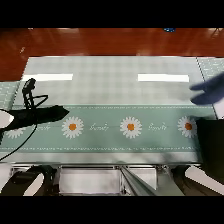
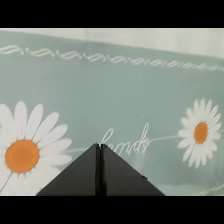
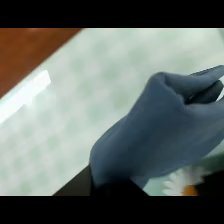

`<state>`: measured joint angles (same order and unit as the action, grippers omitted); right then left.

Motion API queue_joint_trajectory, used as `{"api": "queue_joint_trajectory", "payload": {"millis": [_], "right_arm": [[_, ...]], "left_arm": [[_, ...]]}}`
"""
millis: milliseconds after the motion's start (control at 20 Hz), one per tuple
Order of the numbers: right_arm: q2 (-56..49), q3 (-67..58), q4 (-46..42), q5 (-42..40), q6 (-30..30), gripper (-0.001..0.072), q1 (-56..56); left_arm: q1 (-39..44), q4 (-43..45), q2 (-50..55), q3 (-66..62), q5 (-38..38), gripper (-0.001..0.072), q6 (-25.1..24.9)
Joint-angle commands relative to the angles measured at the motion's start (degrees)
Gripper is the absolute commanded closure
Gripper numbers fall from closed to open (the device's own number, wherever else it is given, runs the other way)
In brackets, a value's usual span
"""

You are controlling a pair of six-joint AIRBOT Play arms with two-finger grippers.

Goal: Fold the shirts.

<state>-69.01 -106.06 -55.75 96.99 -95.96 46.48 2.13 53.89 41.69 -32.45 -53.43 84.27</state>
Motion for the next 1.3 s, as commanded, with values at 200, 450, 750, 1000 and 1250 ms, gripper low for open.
{"api": "queue_joint_trajectory", "payload": {"millis": [200, 450, 750, 1000, 1250], "right_arm": [[11.5, 14.8, -18.0, 9.6, 3.9, 0.0688, 20.0], [21.2, 31.8, -31.5, 9.5, 2.7, 0.0685, 28.7], [24.8, 39.5, -36.5, 6.7, 0.4, 0.0298, 29.0], [24.6, 37.5, -8.6, -9.4, 3.7, 0.0690, 29.0], [15.6, 33.9, 29.7, -24.3, 19.0, 0.0686, 4.1]], "left_arm": [[0.0, -4.0, 0.0, 0.0, 6.5, 0.0690, -1.2], [0.0, -4.0, 0.0, 0.0, 10.0, 0.0690, -1.3], [0.0, -4.1, 1.9, -0.1, 19.0, 0.0690, -1.3], [0.0, -4.1, 10.5, -10.9, 19.6, 0.0690, -2.2], [4.5, -6.0, 21.0, -36.1, 9.6, 0.0691, -9.5]]}}
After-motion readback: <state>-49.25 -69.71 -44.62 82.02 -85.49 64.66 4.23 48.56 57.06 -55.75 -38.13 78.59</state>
